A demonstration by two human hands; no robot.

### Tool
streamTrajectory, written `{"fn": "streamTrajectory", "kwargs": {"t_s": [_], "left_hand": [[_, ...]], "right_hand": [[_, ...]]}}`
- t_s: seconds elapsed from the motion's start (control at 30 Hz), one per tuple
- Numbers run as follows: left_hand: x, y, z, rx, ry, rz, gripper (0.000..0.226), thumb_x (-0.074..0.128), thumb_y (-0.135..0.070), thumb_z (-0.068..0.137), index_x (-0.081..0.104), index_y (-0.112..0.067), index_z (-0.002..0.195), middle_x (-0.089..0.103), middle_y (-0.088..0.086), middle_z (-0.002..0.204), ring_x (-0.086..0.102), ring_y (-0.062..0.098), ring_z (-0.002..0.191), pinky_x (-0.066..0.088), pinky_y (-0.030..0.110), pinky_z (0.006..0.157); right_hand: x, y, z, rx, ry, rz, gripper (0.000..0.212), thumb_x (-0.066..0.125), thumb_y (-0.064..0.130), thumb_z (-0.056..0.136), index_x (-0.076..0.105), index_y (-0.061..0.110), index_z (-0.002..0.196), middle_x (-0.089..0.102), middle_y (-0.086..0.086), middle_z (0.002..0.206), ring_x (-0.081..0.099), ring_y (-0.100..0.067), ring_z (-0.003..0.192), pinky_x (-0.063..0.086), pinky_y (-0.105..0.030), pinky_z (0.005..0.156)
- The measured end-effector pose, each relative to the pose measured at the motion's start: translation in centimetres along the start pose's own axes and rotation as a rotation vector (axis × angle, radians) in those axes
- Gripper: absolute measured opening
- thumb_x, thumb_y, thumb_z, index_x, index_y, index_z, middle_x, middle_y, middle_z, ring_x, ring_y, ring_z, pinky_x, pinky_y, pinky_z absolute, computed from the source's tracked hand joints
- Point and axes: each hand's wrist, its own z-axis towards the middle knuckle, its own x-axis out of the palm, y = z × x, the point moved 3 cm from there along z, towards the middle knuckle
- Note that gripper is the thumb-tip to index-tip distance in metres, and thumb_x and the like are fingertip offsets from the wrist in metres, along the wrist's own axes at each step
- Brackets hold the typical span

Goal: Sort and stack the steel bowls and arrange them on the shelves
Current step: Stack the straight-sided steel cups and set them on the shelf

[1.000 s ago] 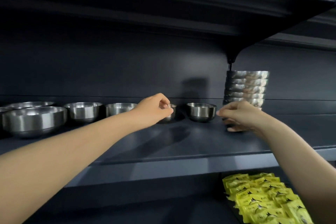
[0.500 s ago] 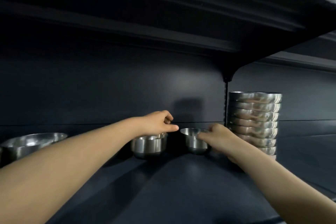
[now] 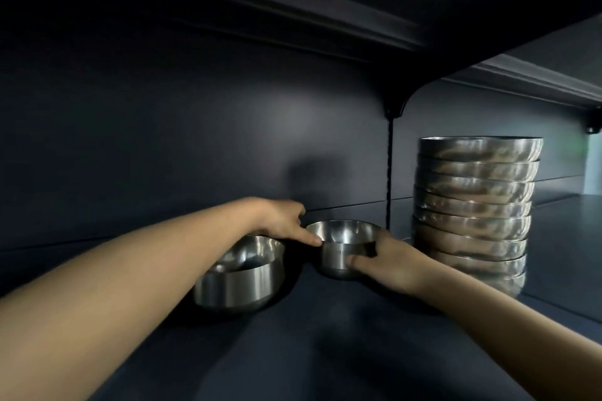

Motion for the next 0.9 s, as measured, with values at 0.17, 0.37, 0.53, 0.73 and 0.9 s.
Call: {"fn": "streamTrajectory", "kwargs": {"t_s": [0.17, 0.37, 0.53, 0.73, 0.9], "left_hand": [[1.1, 0.3, 1.8, 0.072, 0.01, -0.071, 0.068, 0.068, -0.044, 0.08, 0.048, -0.005, 0.132, 0.056, 0.005, 0.132, 0.052, 0.023, 0.123, 0.04, 0.034, 0.107], [0.3, 0.6, 1.8, 0.094, -0.038, -0.159, 0.049, 0.07, -0.04, 0.08, 0.055, -0.013, 0.117, 0.049, 0.001, 0.108, 0.051, 0.018, 0.107, 0.036, 0.037, 0.107], [-1.2, 0.8, -0.5, 0.085, -0.135, -0.301, 0.028, 0.076, -0.032, 0.076, 0.063, -0.013, 0.092, 0.068, 0.003, 0.103, 0.061, 0.02, 0.105, 0.042, 0.032, 0.1], [-3.6, 0.6, -5.9, 0.117, -0.423, -0.399, 0.038, 0.075, -0.027, 0.077, 0.063, -0.009, 0.108, 0.068, -0.003, 0.093, 0.065, 0.014, 0.093, 0.047, 0.026, 0.089], [-4.4, 1.7, -11.3, 0.071, -0.643, -0.436, 0.024, 0.077, -0.03, 0.074, 0.065, -0.022, 0.094, 0.067, -0.009, 0.088, 0.065, 0.008, 0.09, 0.048, 0.022, 0.088]], "right_hand": [[0.6, -0.5, 1.3, 0.073, -0.082, 0.074, 0.081, 0.06, 0.04, 0.09, 0.018, -0.002, 0.145, 0.055, -0.012, 0.131, 0.052, -0.023, 0.12, 0.04, -0.024, 0.091], [1.0, -1.3, 1.9, 0.022, -0.144, 0.147, 0.073, 0.068, 0.057, 0.07, 0.051, 0.013, 0.126, 0.065, -0.003, 0.118, 0.06, -0.02, 0.11, 0.047, -0.035, 0.098], [-0.2, 0.2, 1.3, -0.08, -0.211, 0.278, 0.061, 0.071, 0.04, 0.08, 0.049, 0.013, 0.13, 0.064, -0.001, 0.119, 0.058, -0.019, 0.114, 0.045, -0.028, 0.096], [-1.9, 4.1, -0.4, -0.294, -0.216, 0.448, 0.022, 0.073, 0.03, 0.08, 0.053, 0.03, 0.087, 0.062, 0.015, 0.09, 0.06, -0.007, 0.093, 0.042, -0.021, 0.083], [-2.2, 7.4, -0.8, -0.4, -0.135, 0.514, 0.038, 0.076, 0.033, 0.077, 0.056, 0.018, 0.105, 0.065, 0.01, 0.092, 0.062, -0.004, 0.088, 0.044, -0.011, 0.07]]}}
